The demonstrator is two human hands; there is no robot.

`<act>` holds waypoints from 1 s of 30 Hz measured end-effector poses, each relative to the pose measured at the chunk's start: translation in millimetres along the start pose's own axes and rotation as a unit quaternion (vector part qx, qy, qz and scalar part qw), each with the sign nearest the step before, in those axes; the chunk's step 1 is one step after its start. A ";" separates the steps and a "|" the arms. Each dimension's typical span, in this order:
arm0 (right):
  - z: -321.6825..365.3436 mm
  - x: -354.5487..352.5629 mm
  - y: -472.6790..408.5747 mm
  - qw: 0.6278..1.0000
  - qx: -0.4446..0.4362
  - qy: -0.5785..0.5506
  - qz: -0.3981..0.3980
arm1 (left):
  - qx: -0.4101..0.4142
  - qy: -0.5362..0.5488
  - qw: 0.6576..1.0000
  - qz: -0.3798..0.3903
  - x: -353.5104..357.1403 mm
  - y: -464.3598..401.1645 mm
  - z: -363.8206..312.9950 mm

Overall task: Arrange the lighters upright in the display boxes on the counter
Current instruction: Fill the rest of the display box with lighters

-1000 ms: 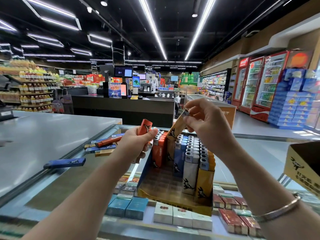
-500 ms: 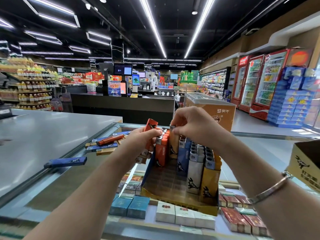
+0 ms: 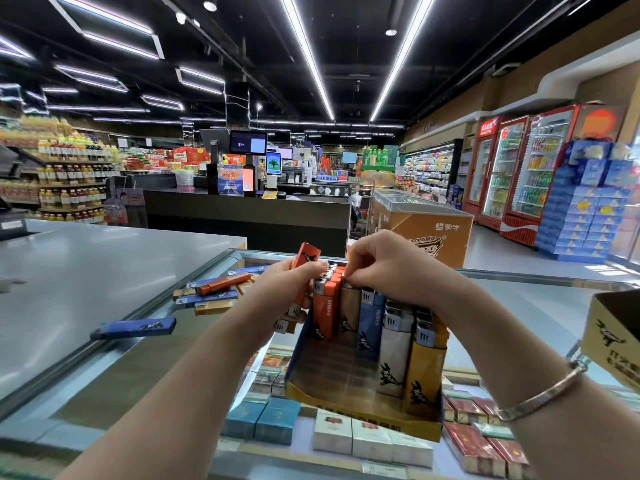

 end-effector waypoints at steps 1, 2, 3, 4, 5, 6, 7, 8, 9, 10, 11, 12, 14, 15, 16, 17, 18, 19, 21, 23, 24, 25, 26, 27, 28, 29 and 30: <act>-0.4 -0.4 1.2 1.000 0.001 -0.004 0.000 | -0.001 0.004 1.000 -0.007 -0.6 -0.4 -0.3; -1.2 -1.1 2.7 1.000 0.002 -0.005 -0.003 | -0.002 0.013 1.000 -0.014 -1.7 -0.8 -1.5; -2.0 -1.7 4.4 1.000 0.000 -0.003 -0.008 | 0.000 0.027 0.999 -0.019 -3.2 -1.5 -2.8; -2.5 -2.5 6.7 1.000 -0.004 0.003 -0.014 | 0.004 0.042 0.999 -0.022 -4.8 -1.4 -4.9; -2.8 -3.0 9.2 1.000 -0.010 0.012 -0.017 | 0.012 0.059 0.998 -0.021 -6.8 -1.5 -7.1; -2.7 -3.9 11.8 1.000 -0.016 0.018 -0.020 | 0.020 0.077 0.997 -0.016 -8.3 -0.5 -9.9; -2.5 -5.1 14.6 0.999 -0.022 0.018 -0.024 | 0.032 0.097 0.995 -0.006 -9.3 0.6 -12.5; -1.7 -6.9 17.1 0.999 -0.026 0.010 -0.031 | 0.042 0.118 0.992 0.008 -9.3 3.0 -16.1; -0.6 -9.3 19.5 0.999 -0.032 -0.003 -0.041 | 0.056 0.137 0.989 0.029 -8.1 5.9 -20.0; 1.5 -11.9 21.2 0.997 -0.040 -0.015 -0.057 | 0.070 0.151 0.985 0.049 -6.0 9.5 -24.5; 4.5 -14.9 22.6 0.995 -0.050 -0.026 -0.076 | 0.087 0.156 0.982 0.067 -3.9 12.3 -28.2; 8.6 -18.0 23.8 0.992 -0.061 -0.038 -0.099 | 0.103 0.150 0.980 0.077 -1.3 16.1 -32.2; 17.7 -23.1 26.0 0.985 -0.084 -0.067 -0.138 | 0.163 0.091 0.981 0.062 1.8 21.8 -39.5; 21.6 -24.1 27.0 0.982 -0.090 -0.082 -0.147 | 0.212 0.045 0.975 0.041 2.6 24.3 -43.5; 24.8 -24.2 27.7 0.980 -0.093 -0.091 -0.150 | 0.266 -0.003 0.964 0.017 4.0 28.1 -48.2; 27.4 -23.7 28.2 0.980 -0.095 -0.091 -0.150 | 0.318 -0.051 0.947 -0.003 6.0 32.1 -51.9; 29.4 -22.6 28.6 0.981 -0.099 -0.082 -0.147 | 0.354 -0.089 0.931 -0.018 8.2 35.7 -54.1; 30.7 -21.0 28.8 0.982 -0.101 -0.069 -0.142 | 0.375 -0.111 0.920 -0.023 9.7 37.7 -54.8; 30.0 -19.0 28.5 0.984 -0.099 -0.058 -0.136 | 0.378 -0.113 0.919 -0.010 11.6 40.1 -56.4; 26.7 -22.7 27.8 0.981 -0.093 -0.073 -0.151 | 0.344 -0.072 0.936 0.014 11.1 40.3 -57.0; 24.4 -26.4 27.4 0.978 -0.089 -0.087 -0.168 | 0.321 -0.044 0.946 0.023 9.7 39.8 -57.4; 21.4 -30.5 27.1 0.973 -0.083 -0.105 -0.187 | 0.298 -0.021 0.954 0.023 6.9 38.3 -57.2; 18.3 -33.7 26.8 0.968 -0.074 -0.126 -0.202 | 0.271 -0.005 0.962 0.017 3.0 36.6 -56.0; 15.7 -35.2 26.6 0.965 -0.066 -0.144 -0.209 | 0.253 0.001 0.967 0.007 -1.1 34.8 -54.7; 14.4 -34.8 26.2 0.964 -0.061 -0.155 -0.208 | 0.236 0.004 0.972 0.006 -3.3 34.1 -53.3; 14.2 -33.1 25.8 0.965 -0.059 -0.153 -0.204 | 0.224 0.009 0.974 0.014 -3.4 33.9 -52.4; 14.6 -31.3 25.8 0.967 -0.059 -0.143 -0.203 | 0.212 0.013 0.977 0.031 -1.4 35.7 -52.3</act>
Point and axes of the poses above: each hand's wrist, its own y-axis away from the middle knuckle, its own x-axis out of the palm, z = x × y, the point moved 7 cm from there along -y, towards the middle knuckle, and after that the axes turned 7 degrees about -z, right-handed, at the moved point
